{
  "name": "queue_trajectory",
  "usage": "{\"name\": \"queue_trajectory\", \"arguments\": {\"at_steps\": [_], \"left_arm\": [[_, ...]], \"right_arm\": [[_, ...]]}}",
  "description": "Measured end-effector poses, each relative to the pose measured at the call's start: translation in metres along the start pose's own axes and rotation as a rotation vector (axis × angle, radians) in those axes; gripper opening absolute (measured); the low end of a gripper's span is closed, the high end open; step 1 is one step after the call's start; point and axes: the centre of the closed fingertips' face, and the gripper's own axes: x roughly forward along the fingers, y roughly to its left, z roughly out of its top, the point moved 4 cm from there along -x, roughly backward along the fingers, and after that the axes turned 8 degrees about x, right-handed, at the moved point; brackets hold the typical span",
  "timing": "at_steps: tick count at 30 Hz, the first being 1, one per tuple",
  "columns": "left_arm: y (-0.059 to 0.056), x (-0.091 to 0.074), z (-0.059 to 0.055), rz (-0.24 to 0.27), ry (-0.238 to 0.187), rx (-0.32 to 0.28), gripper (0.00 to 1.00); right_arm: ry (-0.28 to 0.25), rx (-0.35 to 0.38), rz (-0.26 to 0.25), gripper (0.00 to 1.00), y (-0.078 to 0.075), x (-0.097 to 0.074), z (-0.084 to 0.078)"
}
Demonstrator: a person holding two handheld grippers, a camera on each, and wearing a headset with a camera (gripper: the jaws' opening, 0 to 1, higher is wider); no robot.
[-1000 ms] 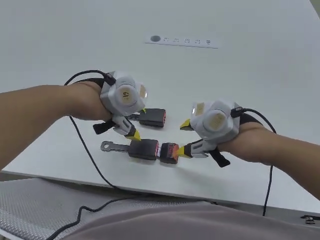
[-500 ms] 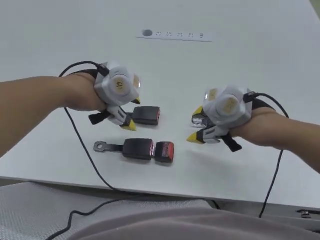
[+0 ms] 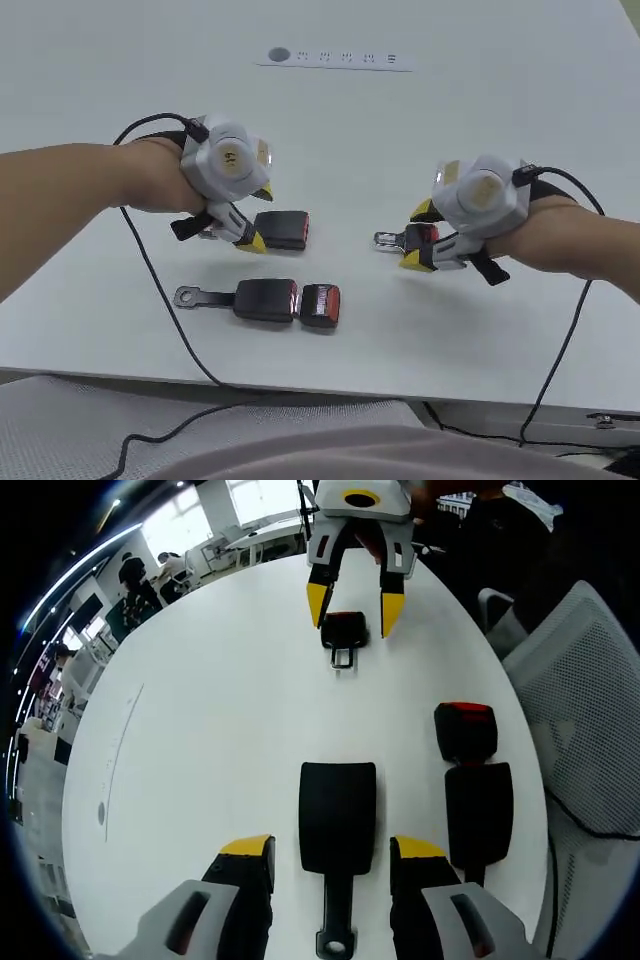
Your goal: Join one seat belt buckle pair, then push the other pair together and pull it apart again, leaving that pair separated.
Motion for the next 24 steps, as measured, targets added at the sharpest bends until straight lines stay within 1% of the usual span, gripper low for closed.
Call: {"name": "queue_trajectory", "arguments": {"at_steps": [2,4,7,9,10,11,12,13,14,15,17,20,21,24], "left_arm": [[-0.001,0.003,-0.002,-0.012,0.001,0.000,0.47],[-0.002,0.007,-0.005,-0.020,0.017,0.019,0.47],[-0.003,0.011,-0.008,-0.011,0.030,0.049,0.45],[-0.006,0.011,-0.007,-0.014,0.025,0.044,0.45],[-0.007,0.013,-0.009,-0.024,0.027,0.040,0.45],[-0.008,0.011,-0.005,-0.036,0.005,0.030,0.44],[-0.004,0.010,-0.007,-0.023,0.011,0.021,0.45],[-0.003,0.010,-0.006,-0.016,0.008,0.015,0.47],[-0.002,0.009,-0.007,-0.018,0.010,0.017,0.46],[-0.002,0.008,-0.006,-0.024,0.010,0.016,0.46],[-0.004,0.008,-0.005,-0.038,0.007,0.012,0.45],[-0.006,0.008,-0.006,-0.060,0.000,0.009,0.42],[-0.005,0.009,-0.009,-0.067,-0.004,0.010,0.41],[-0.006,0.010,-0.011,-0.092,-0.017,-0.001,0.36]], "right_arm": [[0.007,-0.009,-0.002,0.39,-0.001,0.000,0.000],[0.016,-0.014,-0.002,0.39,-0.002,0.001,-0.002],[0.029,-0.017,-0.008,0.37,-0.003,0.002,-0.005],[0.037,-0.016,-0.006,0.37,-0.004,0.003,-0.008],[0.041,-0.016,-0.004,0.37,-0.004,0.003,-0.010],[0.044,-0.015,-0.003,0.37,-0.004,0.004,-0.011],[0.050,-0.012,0.000,0.37,-0.005,0.004,-0.014],[0.053,-0.012,0.002,0.37,-0.005,0.005,-0.015],[0.054,-0.009,0.013,0.38,-0.005,0.005,-0.016],[0.043,0.008,0.011,0.37,-0.007,0.005,-0.014],[0.044,0.008,0.022,0.36,-0.007,0.005,-0.013],[0.042,0.014,0.039,0.35,-0.007,0.006,-0.013],[0.041,0.017,0.045,0.35,-0.007,0.006,-0.013],[0.042,0.016,0.057,0.35,-0.007,0.006,-0.013]]}}
